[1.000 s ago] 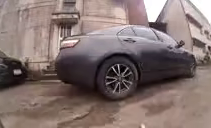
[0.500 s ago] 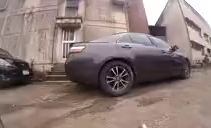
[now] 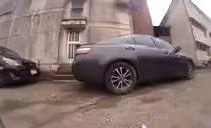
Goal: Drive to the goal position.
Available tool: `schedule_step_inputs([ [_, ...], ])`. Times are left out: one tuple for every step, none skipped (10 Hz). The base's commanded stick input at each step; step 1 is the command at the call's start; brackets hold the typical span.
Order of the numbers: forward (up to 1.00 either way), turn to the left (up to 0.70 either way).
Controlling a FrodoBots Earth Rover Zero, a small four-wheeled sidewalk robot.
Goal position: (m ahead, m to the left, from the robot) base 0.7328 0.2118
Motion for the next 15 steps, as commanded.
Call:
schedule_step_inputs([
  [0.0, 0.0],
  [0.0, 0.0],
  [0.0, 0.0],
  [0.0, -0.32],
  [0.0, -0.7],
  [0.0, -0.7],
  [0.0, -0.7],
  [0.0, -0.7],
  [0.0, -0.7],
  [0.0, -0.7],
  [0.0, -0.7],
  [0.0, -0.7],
  [0.0, -0.7],
  [0.0, -0.7],
  [0.0, -0.7],
])
